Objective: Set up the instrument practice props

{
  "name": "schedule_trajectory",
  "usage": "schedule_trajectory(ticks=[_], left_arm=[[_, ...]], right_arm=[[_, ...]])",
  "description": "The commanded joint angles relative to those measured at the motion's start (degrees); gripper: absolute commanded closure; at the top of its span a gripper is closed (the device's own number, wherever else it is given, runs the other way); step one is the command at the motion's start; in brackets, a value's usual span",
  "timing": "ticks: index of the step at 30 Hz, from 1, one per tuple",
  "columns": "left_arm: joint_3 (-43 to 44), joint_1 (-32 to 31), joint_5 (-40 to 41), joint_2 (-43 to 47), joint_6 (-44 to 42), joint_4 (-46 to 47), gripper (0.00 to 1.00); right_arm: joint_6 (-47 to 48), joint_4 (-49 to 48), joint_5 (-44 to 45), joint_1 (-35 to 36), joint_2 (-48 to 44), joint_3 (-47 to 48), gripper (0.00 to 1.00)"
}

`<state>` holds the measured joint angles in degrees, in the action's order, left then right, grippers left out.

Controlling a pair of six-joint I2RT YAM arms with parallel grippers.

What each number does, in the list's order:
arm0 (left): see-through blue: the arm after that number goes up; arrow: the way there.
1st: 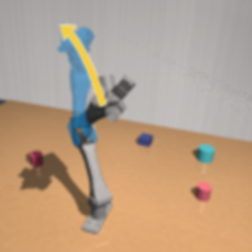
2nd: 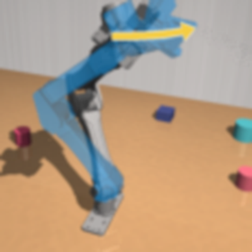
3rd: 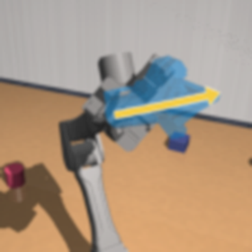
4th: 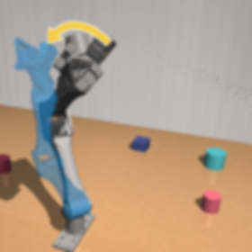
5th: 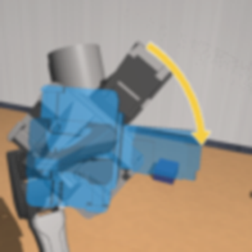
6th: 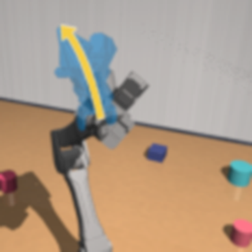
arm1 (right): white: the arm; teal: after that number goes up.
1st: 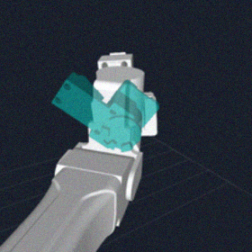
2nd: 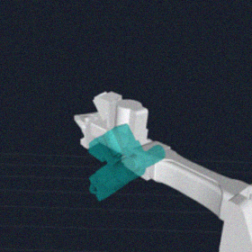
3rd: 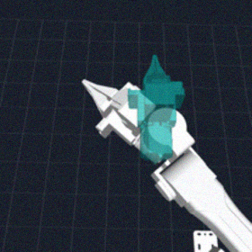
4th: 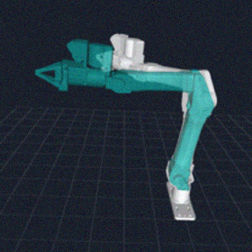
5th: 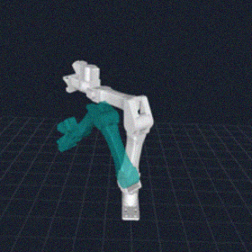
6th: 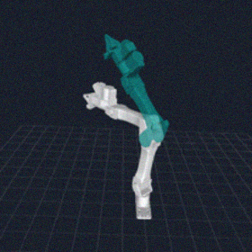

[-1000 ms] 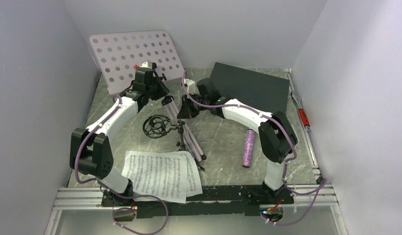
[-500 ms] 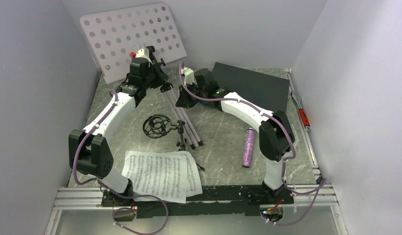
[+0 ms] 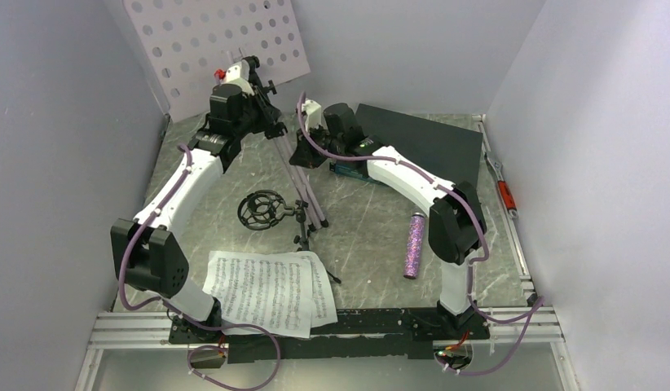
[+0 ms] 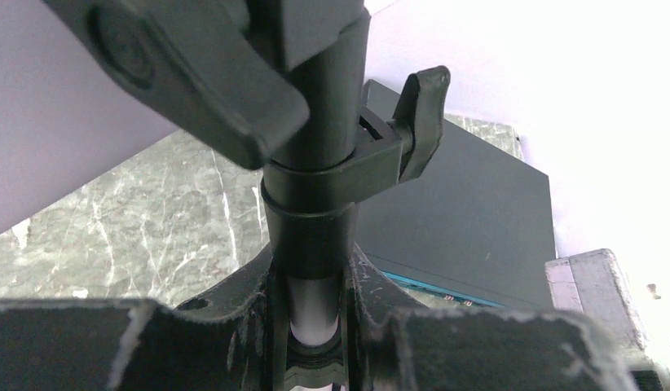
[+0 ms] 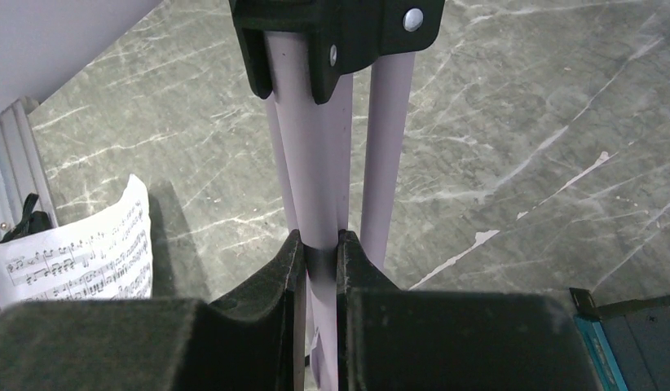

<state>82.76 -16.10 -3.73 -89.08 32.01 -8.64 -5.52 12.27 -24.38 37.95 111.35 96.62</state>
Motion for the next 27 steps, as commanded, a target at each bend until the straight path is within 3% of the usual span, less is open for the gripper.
schedule_trajectory(ticks=[1, 14, 21, 27], left_arm=[[7.40, -6.40, -15.44, 11.75, 1.42, 15.73, 0.97], [11.46, -11.34, -13.11, 13.35, -10.91, 12.52, 0.97], [9.77, -11.67, -10.93, 14.97, -15.75, 12.65, 0.97], [5.77, -11.75, -9.40, 17.66, -19.92, 16.21, 0.97]], right_arm=[[-4.64, -12.03, 9.11, -2.62, 1.95, 0.63, 1.00], [-2.69, -13.85, 8.74, -2.57, 4.49, 3.00, 1.00], [-0.11, -10.37, 11.46, -2.62, 7.05, 7.94, 1.00], [0.79, -10.08, 11.48, -2.62, 6.63, 6.57, 1.00]])
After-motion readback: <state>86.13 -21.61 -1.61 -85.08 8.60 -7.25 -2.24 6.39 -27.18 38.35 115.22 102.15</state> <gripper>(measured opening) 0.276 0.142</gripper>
